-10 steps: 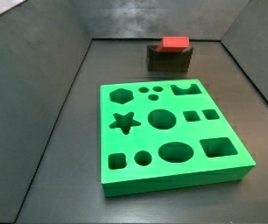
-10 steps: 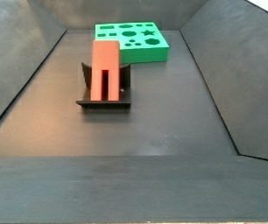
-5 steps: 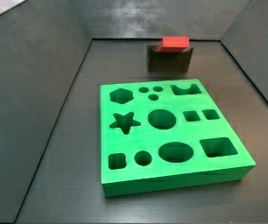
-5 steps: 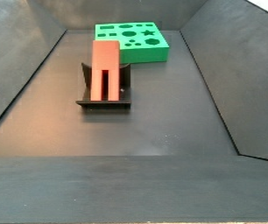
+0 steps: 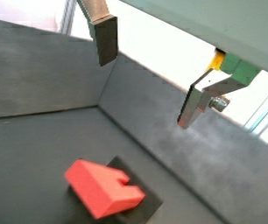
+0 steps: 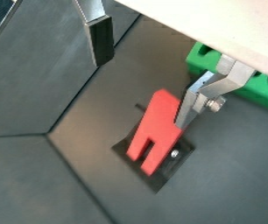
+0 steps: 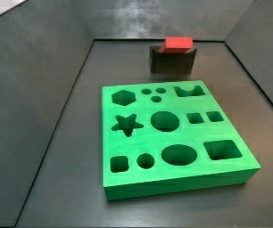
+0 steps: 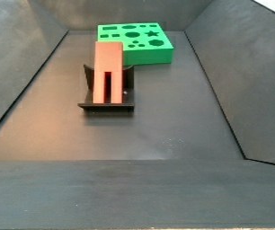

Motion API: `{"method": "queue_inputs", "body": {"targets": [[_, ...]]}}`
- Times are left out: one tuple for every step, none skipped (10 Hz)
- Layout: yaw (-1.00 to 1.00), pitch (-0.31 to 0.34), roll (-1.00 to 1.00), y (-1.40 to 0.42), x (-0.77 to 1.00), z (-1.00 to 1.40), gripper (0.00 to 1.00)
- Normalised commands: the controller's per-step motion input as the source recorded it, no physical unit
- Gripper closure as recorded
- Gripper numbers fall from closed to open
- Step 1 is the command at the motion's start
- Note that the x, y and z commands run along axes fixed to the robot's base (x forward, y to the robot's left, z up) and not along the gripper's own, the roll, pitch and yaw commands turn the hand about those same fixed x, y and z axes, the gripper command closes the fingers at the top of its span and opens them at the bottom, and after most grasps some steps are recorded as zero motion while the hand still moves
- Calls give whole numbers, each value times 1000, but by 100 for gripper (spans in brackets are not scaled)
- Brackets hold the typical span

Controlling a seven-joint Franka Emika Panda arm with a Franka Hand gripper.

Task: Pick up the double-square object. Move up. Place the double-square object on the fixture. Regrasp the double-square object. Move to above the board. Insert the double-square object.
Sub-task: Regrasp the double-square object.

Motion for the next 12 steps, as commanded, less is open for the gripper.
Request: {"method": "queue_inputs", "body": {"targets": [[128,185,1000,-45,103,-3,0],[188,216,1000,-48,104,-9,0],[219,227,979,-49,106,-8,0],[241,188,731,-54,114,-6,0],[252,155,551,-56,114,-10,0],[255,108,330,-49,111,-6,0],[251,81,260,-42,106,1,0],[237,27,194,-45,91,-4,0],[220,2,178,-51,89,-9,0],[95,-38,129,45,37,-1000,0],[78,-42,128,46,38,-1000,0],[55,-74,110,43,46,-1000,0]]}}
